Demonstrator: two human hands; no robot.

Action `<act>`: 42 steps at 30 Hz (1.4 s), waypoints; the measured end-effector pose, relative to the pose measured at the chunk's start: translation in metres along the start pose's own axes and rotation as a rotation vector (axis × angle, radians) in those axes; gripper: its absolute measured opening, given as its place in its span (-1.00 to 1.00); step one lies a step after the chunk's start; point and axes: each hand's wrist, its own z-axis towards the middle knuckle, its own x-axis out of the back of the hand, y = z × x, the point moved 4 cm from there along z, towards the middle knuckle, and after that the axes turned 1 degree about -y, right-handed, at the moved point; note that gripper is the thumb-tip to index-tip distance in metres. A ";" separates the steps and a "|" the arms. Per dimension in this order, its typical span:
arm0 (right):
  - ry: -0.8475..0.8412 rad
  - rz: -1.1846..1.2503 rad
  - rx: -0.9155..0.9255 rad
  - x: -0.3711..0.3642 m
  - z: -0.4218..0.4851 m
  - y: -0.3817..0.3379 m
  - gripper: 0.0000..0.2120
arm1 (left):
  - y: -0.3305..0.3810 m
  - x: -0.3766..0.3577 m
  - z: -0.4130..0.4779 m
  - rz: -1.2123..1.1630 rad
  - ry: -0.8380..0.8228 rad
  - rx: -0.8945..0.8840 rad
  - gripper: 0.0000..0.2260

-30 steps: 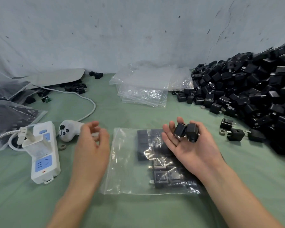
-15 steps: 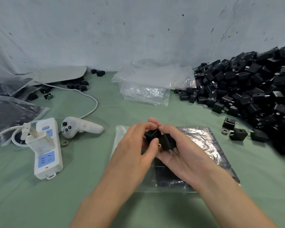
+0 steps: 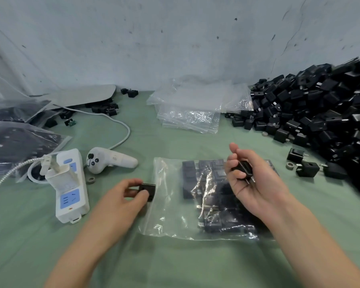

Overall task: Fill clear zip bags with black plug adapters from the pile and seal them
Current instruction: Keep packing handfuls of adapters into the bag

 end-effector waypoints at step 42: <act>0.088 0.049 0.002 0.015 0.009 0.001 -0.84 | 0.002 -0.041 0.002 -0.101 -0.182 0.008 -0.86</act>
